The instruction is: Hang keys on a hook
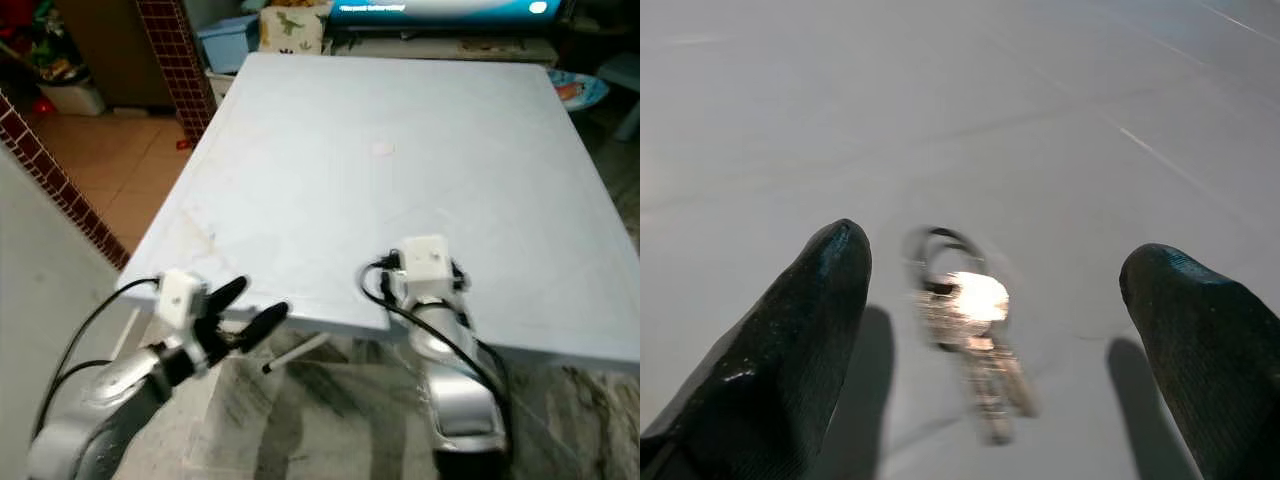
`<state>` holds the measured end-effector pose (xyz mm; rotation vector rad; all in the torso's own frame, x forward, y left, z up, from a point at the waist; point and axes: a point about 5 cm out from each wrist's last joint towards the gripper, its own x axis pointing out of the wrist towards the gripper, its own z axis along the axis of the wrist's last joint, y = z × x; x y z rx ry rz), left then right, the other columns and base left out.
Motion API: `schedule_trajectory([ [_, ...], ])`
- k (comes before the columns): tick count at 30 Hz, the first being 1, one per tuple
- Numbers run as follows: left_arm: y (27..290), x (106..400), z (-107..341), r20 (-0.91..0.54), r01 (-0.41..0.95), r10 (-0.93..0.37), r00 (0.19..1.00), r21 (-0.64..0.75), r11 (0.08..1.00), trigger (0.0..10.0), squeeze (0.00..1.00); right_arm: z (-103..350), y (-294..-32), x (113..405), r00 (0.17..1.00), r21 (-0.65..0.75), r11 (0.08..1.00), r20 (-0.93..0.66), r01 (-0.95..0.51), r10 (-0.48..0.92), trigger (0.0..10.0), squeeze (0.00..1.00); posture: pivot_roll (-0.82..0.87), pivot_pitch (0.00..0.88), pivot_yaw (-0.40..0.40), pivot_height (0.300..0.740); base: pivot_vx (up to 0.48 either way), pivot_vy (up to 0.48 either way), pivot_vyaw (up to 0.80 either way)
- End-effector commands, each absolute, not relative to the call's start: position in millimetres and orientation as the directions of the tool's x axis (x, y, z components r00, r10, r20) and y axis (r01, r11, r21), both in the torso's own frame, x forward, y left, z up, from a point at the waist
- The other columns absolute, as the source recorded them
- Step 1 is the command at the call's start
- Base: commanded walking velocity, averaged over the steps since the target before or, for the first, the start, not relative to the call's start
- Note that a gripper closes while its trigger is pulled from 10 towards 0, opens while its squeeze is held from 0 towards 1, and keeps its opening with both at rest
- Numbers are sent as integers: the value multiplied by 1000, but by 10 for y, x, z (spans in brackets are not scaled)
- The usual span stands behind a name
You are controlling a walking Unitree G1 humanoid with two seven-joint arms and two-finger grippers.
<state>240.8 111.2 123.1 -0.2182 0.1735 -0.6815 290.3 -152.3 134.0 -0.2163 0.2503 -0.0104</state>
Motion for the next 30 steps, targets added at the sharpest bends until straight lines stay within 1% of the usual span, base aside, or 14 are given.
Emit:
schedule_trajectory([
  [1,1067,2369,1232,-84,625,-663,744,-265,735,10000,0,1306,-1587,2883,964,-217,976,-259,6,-64,10000,0,-3,119,69,740,0,0,0],
  [18,1056,2336,1197,-122,637,-682,721,-270,722,10000,0,1262,-1534,2881,954,-192,981,-296,-14,-44,10000,0,9,121,72,740,0,0,0],
  [27,1101,2275,1155,-164,656,-708,687,-280,701,10000,0,1118,-1427,2867,935,-128,986,-352,-103,52,10000,0,9,121,72,740,0,0,0],
  [30,1106,2264,1148,-171,657,-711,682,-284,698,10000,0,1106,-1408,2897,931,-131,984,-360,-120,66,10000,0,9,121,72,740,0,0,0],
])
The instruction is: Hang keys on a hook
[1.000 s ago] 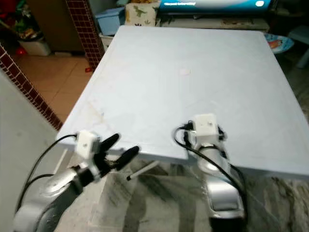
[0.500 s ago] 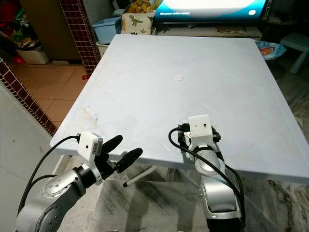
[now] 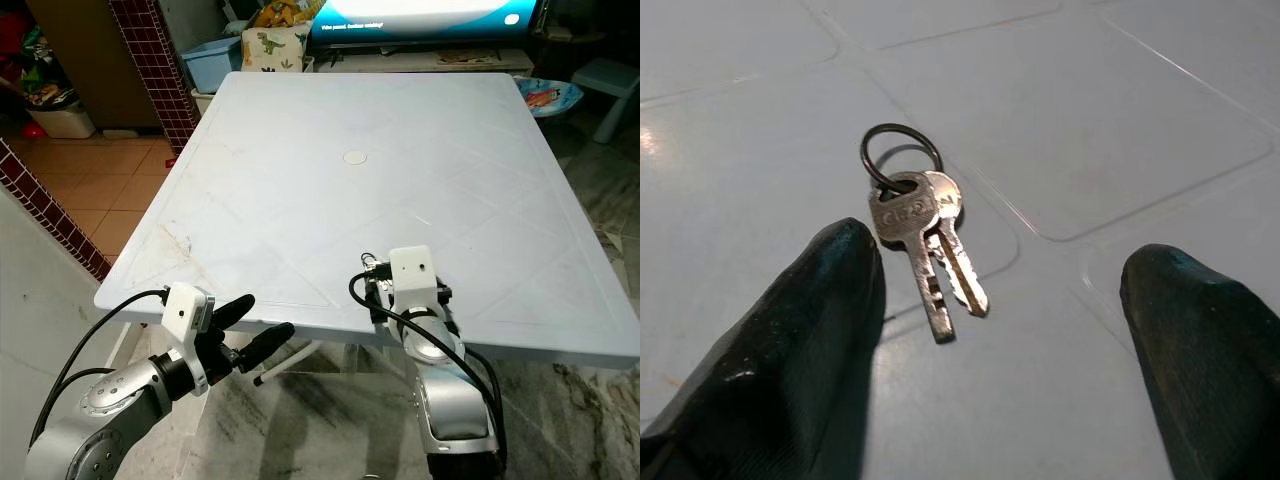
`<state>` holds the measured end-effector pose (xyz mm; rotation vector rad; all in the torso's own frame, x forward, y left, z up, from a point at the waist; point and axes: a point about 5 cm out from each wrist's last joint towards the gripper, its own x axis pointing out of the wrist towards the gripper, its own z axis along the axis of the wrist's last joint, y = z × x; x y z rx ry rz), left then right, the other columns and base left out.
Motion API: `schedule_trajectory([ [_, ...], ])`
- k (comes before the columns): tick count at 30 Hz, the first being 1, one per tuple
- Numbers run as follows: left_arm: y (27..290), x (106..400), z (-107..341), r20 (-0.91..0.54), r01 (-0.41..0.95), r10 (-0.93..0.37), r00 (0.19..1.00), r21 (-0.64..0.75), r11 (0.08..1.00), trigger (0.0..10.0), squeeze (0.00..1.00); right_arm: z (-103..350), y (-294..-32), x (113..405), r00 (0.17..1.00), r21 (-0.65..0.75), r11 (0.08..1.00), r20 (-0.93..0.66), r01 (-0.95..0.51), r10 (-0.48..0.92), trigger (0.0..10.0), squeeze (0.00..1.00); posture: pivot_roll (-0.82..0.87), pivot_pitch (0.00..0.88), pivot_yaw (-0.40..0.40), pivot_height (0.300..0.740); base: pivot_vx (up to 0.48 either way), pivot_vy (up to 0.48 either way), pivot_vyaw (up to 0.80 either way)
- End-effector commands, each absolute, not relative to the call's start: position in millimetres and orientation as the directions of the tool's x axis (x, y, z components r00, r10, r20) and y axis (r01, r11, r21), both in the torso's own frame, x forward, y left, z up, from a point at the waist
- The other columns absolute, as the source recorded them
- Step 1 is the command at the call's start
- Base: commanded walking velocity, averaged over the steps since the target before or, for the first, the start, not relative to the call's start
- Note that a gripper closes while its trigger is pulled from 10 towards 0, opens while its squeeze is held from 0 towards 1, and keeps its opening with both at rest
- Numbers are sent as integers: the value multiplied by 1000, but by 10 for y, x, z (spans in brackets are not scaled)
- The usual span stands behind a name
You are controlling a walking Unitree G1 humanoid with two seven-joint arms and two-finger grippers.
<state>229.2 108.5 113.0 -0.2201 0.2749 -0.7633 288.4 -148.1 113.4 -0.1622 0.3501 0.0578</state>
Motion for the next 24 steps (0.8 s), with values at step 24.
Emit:
schedule_trajectory([
  [24,1153,2194,1125,-209,699,-755,622,-285,655,10000,0,1174,-1141,3059,922,-94,967,-336,-238,194,10000,0,30,132,69,740,0,0,0],
])
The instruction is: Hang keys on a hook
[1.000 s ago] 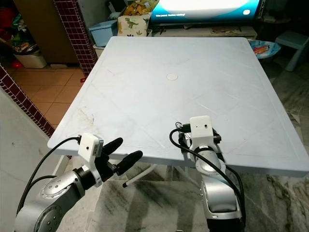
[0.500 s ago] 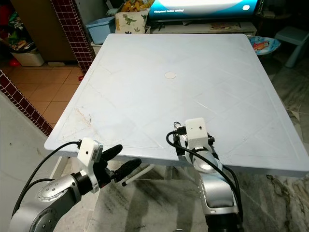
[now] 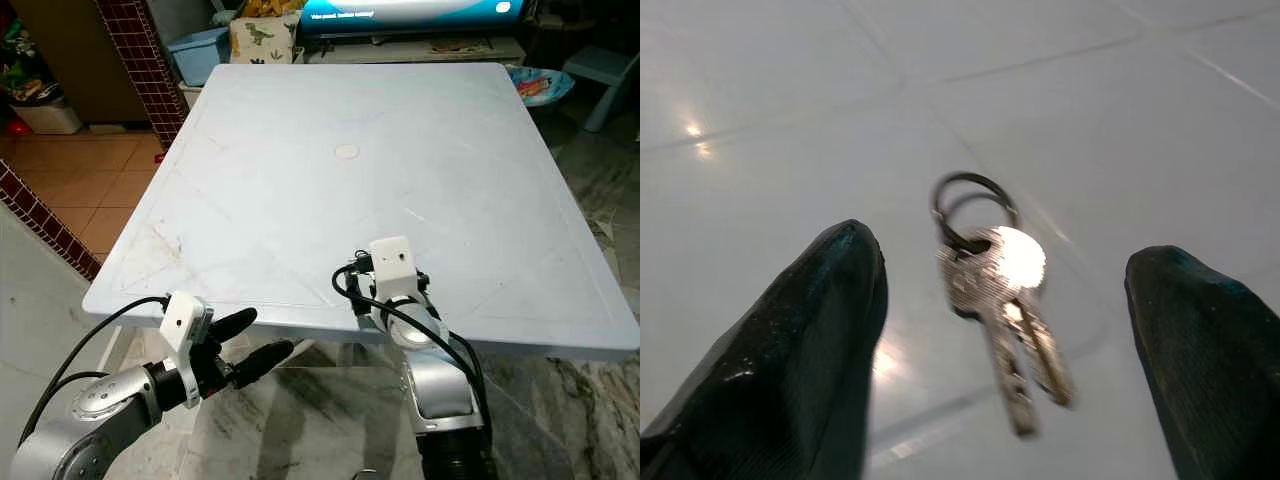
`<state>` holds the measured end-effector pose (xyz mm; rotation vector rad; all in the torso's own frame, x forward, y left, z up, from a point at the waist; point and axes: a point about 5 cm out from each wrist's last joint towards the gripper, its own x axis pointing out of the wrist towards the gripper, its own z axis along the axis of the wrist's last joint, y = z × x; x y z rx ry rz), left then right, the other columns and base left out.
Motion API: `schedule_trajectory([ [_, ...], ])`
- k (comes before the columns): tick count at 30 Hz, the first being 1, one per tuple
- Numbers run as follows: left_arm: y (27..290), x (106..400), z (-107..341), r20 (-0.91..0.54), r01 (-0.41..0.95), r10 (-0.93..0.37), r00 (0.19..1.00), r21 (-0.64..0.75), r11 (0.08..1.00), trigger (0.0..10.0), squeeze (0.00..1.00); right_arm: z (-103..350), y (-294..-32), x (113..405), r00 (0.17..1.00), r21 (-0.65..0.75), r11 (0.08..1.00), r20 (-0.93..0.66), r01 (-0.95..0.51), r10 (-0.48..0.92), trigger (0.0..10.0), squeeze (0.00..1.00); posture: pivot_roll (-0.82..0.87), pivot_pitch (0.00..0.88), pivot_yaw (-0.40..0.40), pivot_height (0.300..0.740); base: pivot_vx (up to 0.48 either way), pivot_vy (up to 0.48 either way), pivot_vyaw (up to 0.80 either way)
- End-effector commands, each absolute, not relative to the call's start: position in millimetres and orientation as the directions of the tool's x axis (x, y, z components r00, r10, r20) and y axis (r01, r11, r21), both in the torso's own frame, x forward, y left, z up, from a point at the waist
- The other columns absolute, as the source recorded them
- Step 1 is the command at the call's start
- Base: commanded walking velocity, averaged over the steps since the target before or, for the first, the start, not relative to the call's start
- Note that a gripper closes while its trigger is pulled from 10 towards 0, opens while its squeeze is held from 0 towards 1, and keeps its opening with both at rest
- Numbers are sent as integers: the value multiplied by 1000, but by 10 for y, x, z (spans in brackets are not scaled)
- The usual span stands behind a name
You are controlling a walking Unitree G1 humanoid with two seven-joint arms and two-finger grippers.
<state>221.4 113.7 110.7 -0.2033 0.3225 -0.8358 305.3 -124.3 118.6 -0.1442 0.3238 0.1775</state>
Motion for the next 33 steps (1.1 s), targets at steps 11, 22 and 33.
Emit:
schedule_trajectory([
  [11,1129,2187,1122,-208,703,-760,616,-288,650,10000,0,1139,-1040,3020,899,-75,962,-382,-262,215,0,0,33,132,67,740,0,0,0],
  [22,1099,2204,1128,-203,709,-765,611,-288,643,10000,0,1023,-1090,2894,870,-100,963,-458,-251,180,0,0,26,127,59,740,0,0,0],
  [33,1093,2211,1126,-203,709,-763,613,-284,645,10000,0,980,-1169,2855,853,-142,962,-504,-232,131,0,0,27,122,57,740,0,0,0],
])
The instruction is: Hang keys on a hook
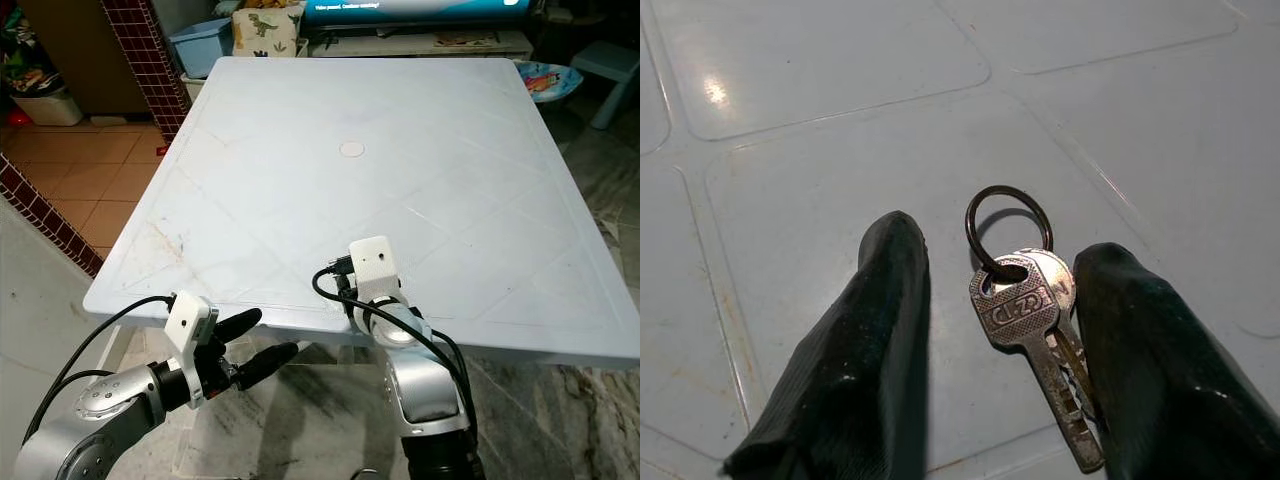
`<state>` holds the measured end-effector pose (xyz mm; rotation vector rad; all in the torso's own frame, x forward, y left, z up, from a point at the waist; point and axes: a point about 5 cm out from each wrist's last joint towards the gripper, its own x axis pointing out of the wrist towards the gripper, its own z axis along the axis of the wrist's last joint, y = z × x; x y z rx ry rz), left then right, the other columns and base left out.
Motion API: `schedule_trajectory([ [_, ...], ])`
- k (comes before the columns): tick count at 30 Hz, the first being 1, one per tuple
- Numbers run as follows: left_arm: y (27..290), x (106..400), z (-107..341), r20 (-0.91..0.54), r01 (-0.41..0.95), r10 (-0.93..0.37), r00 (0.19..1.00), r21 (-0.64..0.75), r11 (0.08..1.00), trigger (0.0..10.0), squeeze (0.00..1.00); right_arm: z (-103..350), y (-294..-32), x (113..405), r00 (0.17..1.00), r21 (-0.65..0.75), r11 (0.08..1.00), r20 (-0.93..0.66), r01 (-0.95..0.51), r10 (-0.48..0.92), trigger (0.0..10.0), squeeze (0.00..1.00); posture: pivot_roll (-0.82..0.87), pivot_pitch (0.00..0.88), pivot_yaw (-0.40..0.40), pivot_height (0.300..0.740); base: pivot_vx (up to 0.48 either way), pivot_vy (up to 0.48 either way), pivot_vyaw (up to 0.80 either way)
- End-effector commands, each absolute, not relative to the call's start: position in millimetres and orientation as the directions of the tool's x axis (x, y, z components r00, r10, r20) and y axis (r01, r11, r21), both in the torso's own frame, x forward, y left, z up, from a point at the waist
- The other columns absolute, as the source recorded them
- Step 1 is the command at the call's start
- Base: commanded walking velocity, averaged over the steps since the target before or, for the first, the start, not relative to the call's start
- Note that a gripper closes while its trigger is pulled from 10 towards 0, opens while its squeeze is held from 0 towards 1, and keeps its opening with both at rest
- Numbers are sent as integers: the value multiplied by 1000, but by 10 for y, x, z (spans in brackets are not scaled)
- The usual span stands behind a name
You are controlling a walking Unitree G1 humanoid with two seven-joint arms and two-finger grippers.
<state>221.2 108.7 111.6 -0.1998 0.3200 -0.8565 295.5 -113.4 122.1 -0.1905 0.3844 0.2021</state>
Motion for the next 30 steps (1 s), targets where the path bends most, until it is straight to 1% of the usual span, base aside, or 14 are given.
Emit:
schedule_trajectory([
  [1,1093,2211,1126,-203,709,-763,614,-284,645,10000,0,977,-1169,2853,853,-142,962,-505,-233,132,0,0,27,122,57,740,0,0,0],
  [21,1081,2206,1127,-204,709,-764,612,-286,645,10000,0,970,-1208,2851,855,-152,968,-510,-199,96,0,0,27,128,62,740,0,0,0],
  [24,1081,2208,1128,-203,708,-763,614,-285,646,10000,0,993,-1226,2865,868,-187,964,-491,-188,74,0,0,27,128,64,740,0,0,0],
  [26,1081,2216,1130,-203,706,-759,618,-282,650,10000,0,1054,-1278,2902,898,-261,952,-440,-158,29,0,0,27,128,64,740,0,0,0],
  [27,1081,2216,1130,-203,706,-759,618,-282,650,10000,0,1054,-1278,2902,898,-261,952,-440,-158,29,0,0,27,128,64,740,0,0,0],
  [30,1093,2240,1138,-196,699,-748,634,-268,663,10000,0,1183,-1328,2959,943,-378,918,-332,-117,-16,0,0,26,128,65,740,0,0,0],
])
